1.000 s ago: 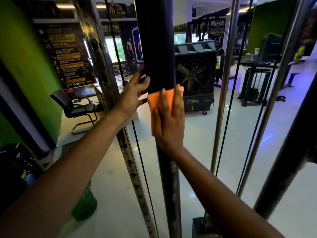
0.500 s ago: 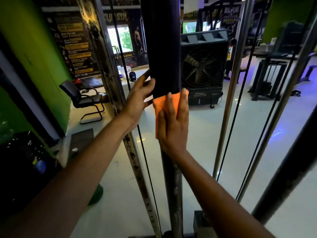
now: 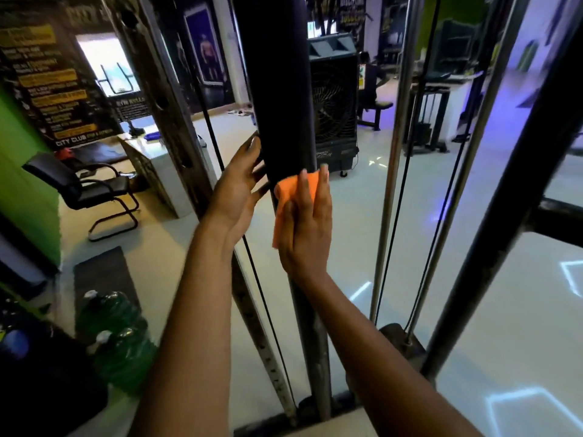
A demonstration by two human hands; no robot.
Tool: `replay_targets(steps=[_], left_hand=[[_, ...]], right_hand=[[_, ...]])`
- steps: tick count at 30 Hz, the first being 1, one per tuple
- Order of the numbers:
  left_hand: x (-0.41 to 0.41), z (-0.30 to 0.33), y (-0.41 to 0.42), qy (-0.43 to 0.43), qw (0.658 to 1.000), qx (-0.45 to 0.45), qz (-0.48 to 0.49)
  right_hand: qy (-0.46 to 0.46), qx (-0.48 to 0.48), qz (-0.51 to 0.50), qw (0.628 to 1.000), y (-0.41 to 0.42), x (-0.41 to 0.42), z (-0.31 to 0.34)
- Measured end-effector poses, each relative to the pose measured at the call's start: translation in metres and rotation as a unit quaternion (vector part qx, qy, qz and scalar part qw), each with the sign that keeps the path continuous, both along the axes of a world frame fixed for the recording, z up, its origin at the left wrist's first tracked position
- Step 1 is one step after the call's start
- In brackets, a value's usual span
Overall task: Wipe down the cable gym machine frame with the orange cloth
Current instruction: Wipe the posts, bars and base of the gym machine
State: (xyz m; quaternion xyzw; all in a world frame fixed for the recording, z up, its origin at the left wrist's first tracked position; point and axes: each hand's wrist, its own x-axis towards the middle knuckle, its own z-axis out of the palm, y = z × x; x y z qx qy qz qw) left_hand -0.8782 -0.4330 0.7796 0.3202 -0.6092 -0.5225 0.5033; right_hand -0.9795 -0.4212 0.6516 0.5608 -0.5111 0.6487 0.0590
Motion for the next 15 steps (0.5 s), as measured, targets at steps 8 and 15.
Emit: replay_targets(steps=[8, 15], left_hand=[[0.002, -0.044, -0.006, 0.001, 1.000, 0.017, -0.001], [0.005, -0.072, -0.007, 0.006, 1.000, 0.022, -0.013]], right_hand=[[0.028, 0.078, -0.035, 0.996, 0.018, 0.010, -0.089], [0.021, 0.050, -0.039, 0.998, 0.012, 0.007, -0.051]])
